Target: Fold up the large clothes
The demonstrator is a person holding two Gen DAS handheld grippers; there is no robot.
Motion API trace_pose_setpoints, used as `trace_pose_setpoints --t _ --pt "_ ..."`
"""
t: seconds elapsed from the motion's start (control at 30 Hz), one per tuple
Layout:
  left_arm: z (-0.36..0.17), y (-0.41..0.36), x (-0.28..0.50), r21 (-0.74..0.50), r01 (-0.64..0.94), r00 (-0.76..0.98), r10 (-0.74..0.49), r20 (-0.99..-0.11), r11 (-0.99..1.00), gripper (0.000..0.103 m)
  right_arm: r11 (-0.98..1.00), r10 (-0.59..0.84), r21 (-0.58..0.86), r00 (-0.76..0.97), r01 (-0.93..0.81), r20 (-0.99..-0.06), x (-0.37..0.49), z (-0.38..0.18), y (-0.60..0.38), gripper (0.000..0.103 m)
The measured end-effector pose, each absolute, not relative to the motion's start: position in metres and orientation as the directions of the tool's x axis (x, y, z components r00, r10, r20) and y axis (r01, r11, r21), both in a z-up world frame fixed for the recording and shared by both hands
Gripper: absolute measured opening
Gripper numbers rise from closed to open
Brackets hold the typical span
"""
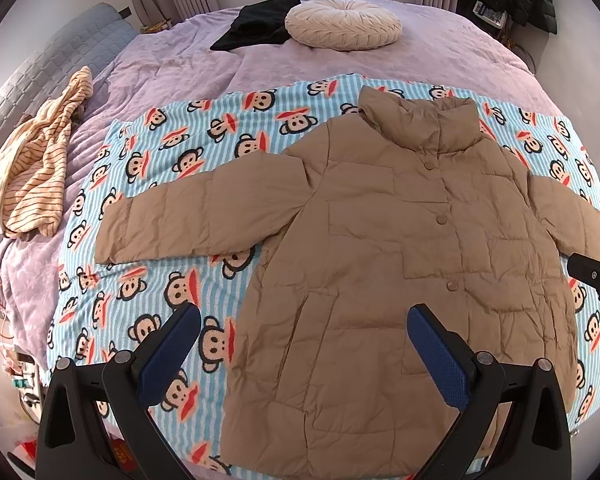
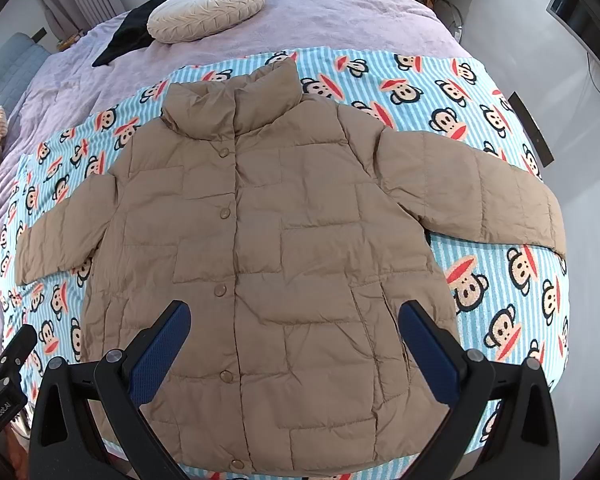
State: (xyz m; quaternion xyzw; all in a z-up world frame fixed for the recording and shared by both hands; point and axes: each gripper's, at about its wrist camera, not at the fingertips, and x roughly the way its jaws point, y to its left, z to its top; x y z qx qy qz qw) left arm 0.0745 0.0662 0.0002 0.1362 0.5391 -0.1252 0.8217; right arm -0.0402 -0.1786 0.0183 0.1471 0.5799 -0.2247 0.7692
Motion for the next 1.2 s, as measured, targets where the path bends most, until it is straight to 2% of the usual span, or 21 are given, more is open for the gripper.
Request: trace_pose_setpoints --t 1.2 --pt "0.003 0.084 0.061 0.052 0.363 0.378 -0.096 -0.921 0.93 0.103 0.848 -0.167 -0.027 0.217 0.529 -0.962 -0.06 0.018 -0.157 0.103"
